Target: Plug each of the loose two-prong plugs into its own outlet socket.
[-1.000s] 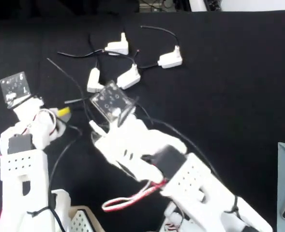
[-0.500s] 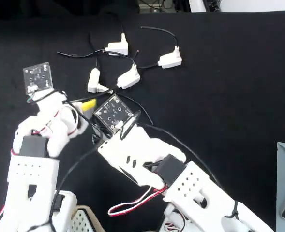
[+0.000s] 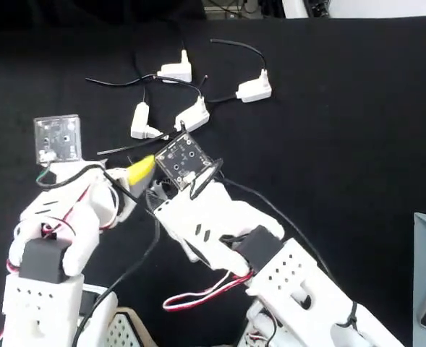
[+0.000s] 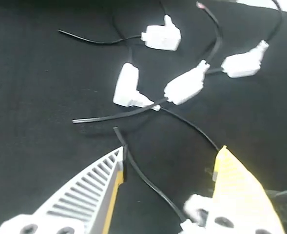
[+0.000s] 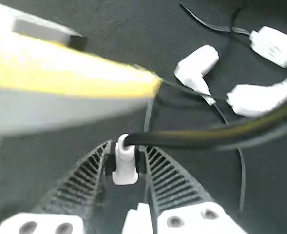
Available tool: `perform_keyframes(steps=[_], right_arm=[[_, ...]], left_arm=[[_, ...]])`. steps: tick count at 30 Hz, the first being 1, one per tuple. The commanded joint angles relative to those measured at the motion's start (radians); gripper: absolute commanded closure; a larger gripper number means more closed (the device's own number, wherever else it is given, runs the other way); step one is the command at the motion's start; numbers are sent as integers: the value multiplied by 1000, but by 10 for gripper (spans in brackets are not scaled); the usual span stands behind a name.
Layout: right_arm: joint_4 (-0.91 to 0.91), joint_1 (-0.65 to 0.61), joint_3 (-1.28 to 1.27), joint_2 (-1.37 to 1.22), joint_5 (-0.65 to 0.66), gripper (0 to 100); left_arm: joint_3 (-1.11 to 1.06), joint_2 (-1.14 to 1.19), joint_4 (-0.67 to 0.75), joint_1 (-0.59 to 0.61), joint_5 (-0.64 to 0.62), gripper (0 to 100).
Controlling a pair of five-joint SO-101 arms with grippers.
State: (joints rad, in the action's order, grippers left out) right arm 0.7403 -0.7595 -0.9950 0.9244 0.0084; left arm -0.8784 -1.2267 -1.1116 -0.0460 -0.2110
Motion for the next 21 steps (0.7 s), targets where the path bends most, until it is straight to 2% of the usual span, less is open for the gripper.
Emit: perform_keyframes(steps=[1,8,13,17,21], right_arm=[[78,107,47,38,6,987],[230,344,36,159,9,987],[204,465,-90,251,9,987],[117,545,-217,306,11,987],[81,608,-297,355,11,987]], left_arm=[[1,-9,-8,56,26,705],[2,49,-57,39,233,705],[58,318,-52,35,391,705],[151,586,-57,35,595,705],[222,778,-49,35,873,705]])
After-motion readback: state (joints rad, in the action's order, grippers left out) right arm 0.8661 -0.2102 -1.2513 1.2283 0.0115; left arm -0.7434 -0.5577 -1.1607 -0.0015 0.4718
